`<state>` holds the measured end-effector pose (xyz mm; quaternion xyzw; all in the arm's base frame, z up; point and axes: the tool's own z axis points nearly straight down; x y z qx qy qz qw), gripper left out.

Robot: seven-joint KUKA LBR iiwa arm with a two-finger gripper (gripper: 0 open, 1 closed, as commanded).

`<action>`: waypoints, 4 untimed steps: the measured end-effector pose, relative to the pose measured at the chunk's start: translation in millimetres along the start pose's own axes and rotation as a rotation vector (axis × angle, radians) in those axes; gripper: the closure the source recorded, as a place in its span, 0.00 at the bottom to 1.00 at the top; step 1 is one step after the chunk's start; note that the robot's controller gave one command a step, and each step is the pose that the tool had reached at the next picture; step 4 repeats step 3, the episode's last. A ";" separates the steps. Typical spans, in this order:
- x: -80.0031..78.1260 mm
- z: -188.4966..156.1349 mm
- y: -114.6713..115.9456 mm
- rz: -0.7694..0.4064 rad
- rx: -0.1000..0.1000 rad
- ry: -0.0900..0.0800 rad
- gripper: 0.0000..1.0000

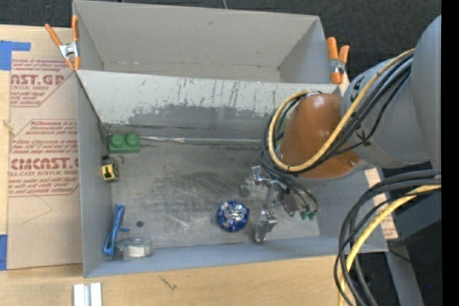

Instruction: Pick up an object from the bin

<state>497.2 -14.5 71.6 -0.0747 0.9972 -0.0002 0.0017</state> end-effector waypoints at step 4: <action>4.2 -169.9 20.0 -0.595 0.001 -0.005 1.00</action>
Offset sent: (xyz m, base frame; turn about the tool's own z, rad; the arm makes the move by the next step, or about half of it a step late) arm -0.0179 0.0391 0.0070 -0.1777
